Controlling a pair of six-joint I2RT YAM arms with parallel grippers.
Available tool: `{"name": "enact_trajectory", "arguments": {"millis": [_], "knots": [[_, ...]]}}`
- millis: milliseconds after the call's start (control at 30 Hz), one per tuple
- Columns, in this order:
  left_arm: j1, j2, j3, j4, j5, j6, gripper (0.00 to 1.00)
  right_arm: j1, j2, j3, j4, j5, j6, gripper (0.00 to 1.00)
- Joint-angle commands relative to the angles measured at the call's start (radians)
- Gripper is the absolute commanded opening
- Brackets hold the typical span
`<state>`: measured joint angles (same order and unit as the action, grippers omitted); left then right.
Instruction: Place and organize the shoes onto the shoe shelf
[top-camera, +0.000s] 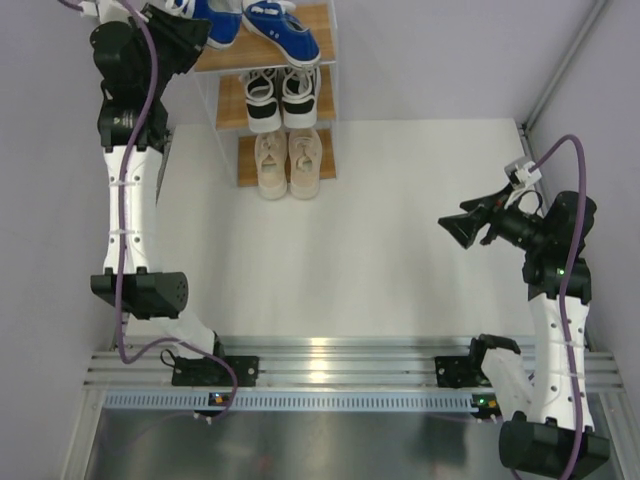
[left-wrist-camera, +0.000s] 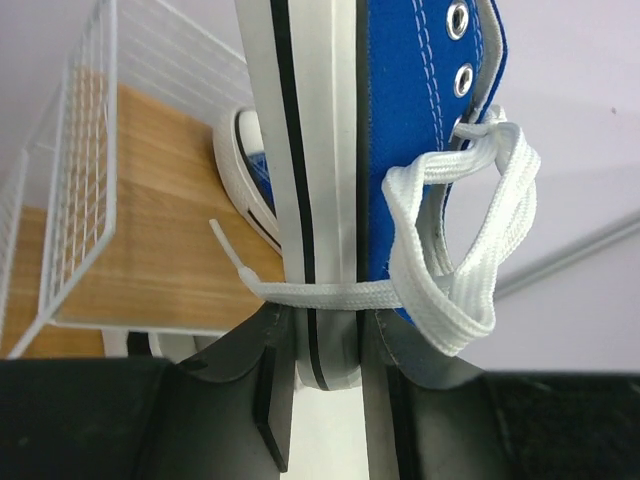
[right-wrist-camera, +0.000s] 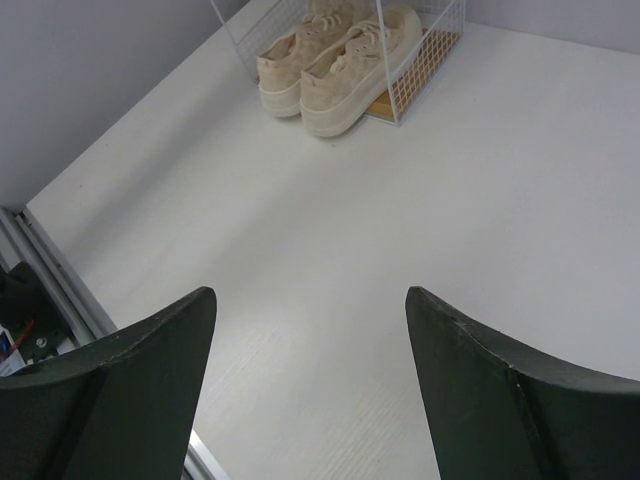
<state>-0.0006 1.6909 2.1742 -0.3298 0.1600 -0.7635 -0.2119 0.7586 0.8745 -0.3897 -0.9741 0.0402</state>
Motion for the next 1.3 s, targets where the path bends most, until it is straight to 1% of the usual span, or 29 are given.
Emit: {"name": "enact_trajectory", "arguments": {"millis": [0, 33, 100, 233, 367, 567, 600, 700, 733, 800, 833, 867, 900, 933, 1033, 1067, 1100, 1167, 1267], "knots": [[0.072, -0.028, -0.039, 0.025, 0.331, -0.209, 0.00, -0.015, -0.016, -0.005, 0.011, -0.017, -0.023, 0.77], [0.082, -0.011, -0.033, 0.025, 0.378, -0.255, 0.00, -0.015, -0.015, -0.006, 0.012, -0.017, -0.025, 0.77], [0.099, 0.009, -0.021, 0.032, 0.474, -0.287, 0.00, -0.015, -0.015, -0.008, 0.018, -0.018, -0.023, 0.77], [0.119, 0.067, 0.028, 0.031, 0.574, -0.318, 0.00, -0.015, -0.010, -0.009, 0.023, -0.021, -0.022, 0.77], [0.120, 0.093, 0.029, 0.028, 0.637, -0.332, 0.00, -0.015, -0.008, -0.011, 0.023, -0.020, -0.022, 0.77], [0.122, 0.124, 0.019, -0.021, 0.667, -0.333, 0.00, -0.015, -0.004, -0.014, 0.026, -0.018, -0.026, 0.77], [0.126, 0.128, 0.018, -0.031, 0.667, -0.335, 0.01, -0.015, -0.001, -0.014, 0.028, -0.018, -0.026, 0.77], [0.140, 0.135, 0.013, -0.034, 0.662, -0.358, 0.06, -0.015, 0.002, -0.016, 0.034, -0.018, -0.025, 0.77], [0.145, 0.136, 0.012, -0.034, 0.661, -0.368, 0.18, -0.015, 0.005, -0.017, 0.035, -0.018, -0.025, 0.77], [0.158, 0.138, 0.013, -0.034, 0.659, -0.379, 0.26, -0.015, 0.007, -0.019, 0.037, -0.018, -0.028, 0.77], [0.162, 0.141, 0.012, -0.034, 0.658, -0.387, 0.35, -0.015, 0.007, -0.019, 0.037, -0.018, -0.028, 0.77], [0.168, 0.141, 0.013, -0.034, 0.658, -0.387, 0.41, -0.015, 0.007, -0.022, 0.038, -0.018, -0.028, 0.77], [0.169, 0.138, 0.013, -0.034, 0.658, -0.390, 0.48, -0.015, 0.007, -0.022, 0.038, -0.018, -0.028, 0.77], [0.171, 0.138, 0.013, -0.032, 0.658, -0.390, 0.53, -0.015, 0.005, -0.022, 0.041, -0.018, -0.028, 0.77], [0.178, 0.128, 0.012, -0.034, 0.653, -0.392, 0.62, -0.015, 0.008, -0.025, 0.043, -0.018, -0.030, 0.77], [0.180, 0.125, 0.010, -0.034, 0.651, -0.392, 0.69, -0.015, 0.007, -0.025, 0.046, -0.018, -0.028, 0.77], [0.182, 0.122, 0.006, -0.034, 0.650, -0.392, 0.72, -0.015, 0.008, -0.026, 0.048, -0.018, -0.028, 0.77], [0.191, 0.104, -0.002, -0.034, 0.641, -0.385, 0.77, -0.015, 0.008, -0.028, 0.048, -0.018, -0.031, 0.77], [0.212, 0.064, -0.039, -0.035, 0.622, -0.375, 0.81, -0.015, 0.007, -0.028, 0.048, -0.020, -0.031, 0.77]]}}
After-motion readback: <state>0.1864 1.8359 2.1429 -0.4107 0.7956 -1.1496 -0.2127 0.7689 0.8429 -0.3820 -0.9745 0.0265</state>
